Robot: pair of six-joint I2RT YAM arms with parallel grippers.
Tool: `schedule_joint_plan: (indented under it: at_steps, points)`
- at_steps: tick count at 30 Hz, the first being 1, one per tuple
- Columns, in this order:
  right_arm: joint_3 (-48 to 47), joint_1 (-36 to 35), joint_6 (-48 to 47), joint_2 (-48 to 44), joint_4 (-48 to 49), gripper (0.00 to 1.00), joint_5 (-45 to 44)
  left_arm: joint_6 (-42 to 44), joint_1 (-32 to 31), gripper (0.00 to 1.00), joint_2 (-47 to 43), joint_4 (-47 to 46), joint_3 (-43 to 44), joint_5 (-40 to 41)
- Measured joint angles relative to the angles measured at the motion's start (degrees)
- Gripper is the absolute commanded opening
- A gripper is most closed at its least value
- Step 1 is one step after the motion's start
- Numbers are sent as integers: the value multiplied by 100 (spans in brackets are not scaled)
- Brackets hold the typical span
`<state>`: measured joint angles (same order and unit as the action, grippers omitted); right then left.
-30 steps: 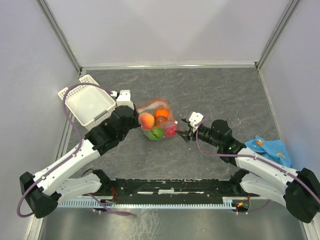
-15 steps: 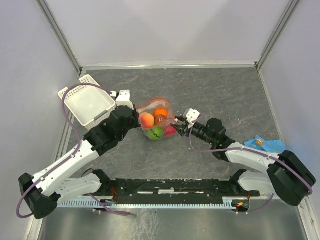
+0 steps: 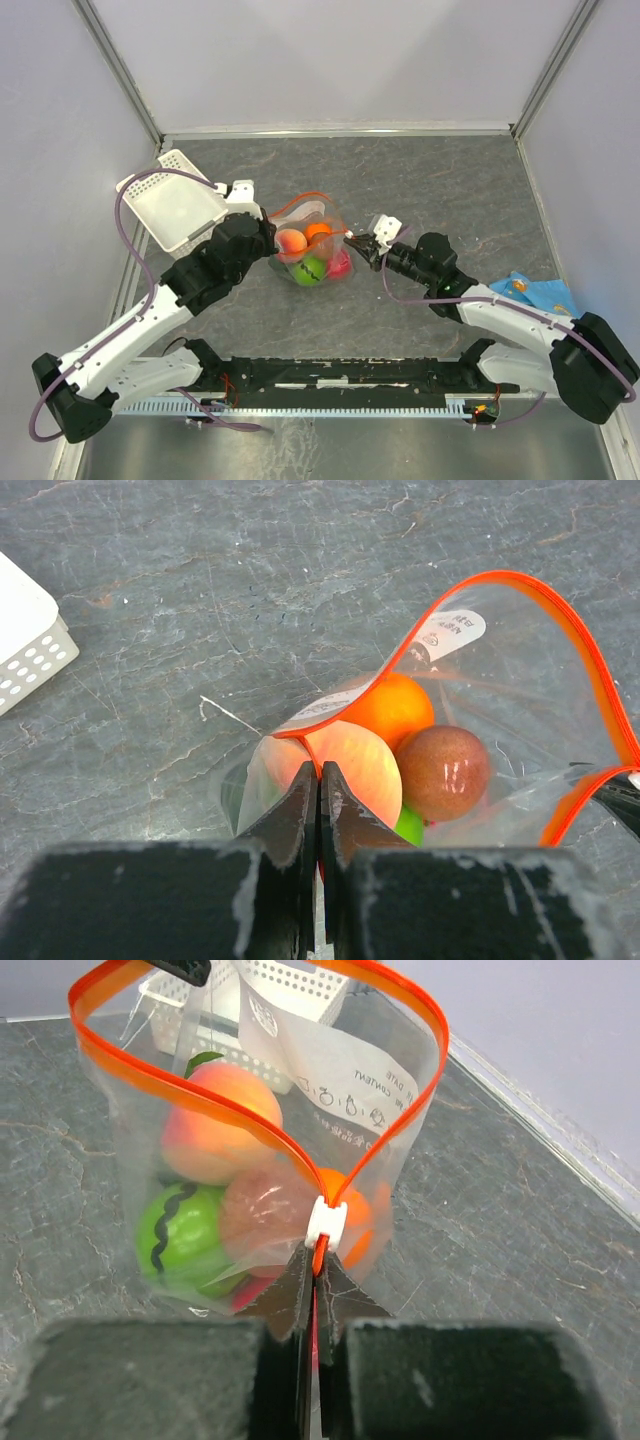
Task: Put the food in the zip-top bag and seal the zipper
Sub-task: Zip the zipper food storage bag at the center of the board.
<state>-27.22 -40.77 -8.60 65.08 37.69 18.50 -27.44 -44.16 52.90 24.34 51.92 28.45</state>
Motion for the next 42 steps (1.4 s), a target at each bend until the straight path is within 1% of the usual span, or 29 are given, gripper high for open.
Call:
schedule_joint_plan:
  at_steps: [2,3,5,11,15,19,23,28,33,35,42]
  points:
    - [-96,2,-52,-109,-236,2,59,0,0,4,-26,2,0,2]
    - [-138,2,-76,-157,-345,2,79,0,0,6,-31,4,0,2]
    - [-249,2,-144,-260,-640,2,109,0,0,17,-35,13,0,2]
    - [-645,7,-466,-511,-1670,2,205,33,0,57,-153,133,35,44]
    - [-732,20,-638,-634,-2046,2,201,190,0,69,-372,50,96,-63]
    - [-732,39,-732,-732,-2264,2,181,584,0,75,-472,-385,107,-654]
    - [-734,39,-750,-831,-2415,2,181,1099,2,78,-240,-946,131,-1460]
    - [-739,42,-723,-977,-2669,2,184,2133,2,82,365,-1622,153,-2933]
    - [-739,44,-715,-1128,-2920,2,188,3051,4,82,772,-1823,238,-3985]
    - [-739,44,-717,-1182,-3034,2,197,3467,4,83,957,-1799,380,-4535]
    - [-739,44,-732,-1517,-3252,2,310,4835,4,81,1491,-1309,1038,-6098]
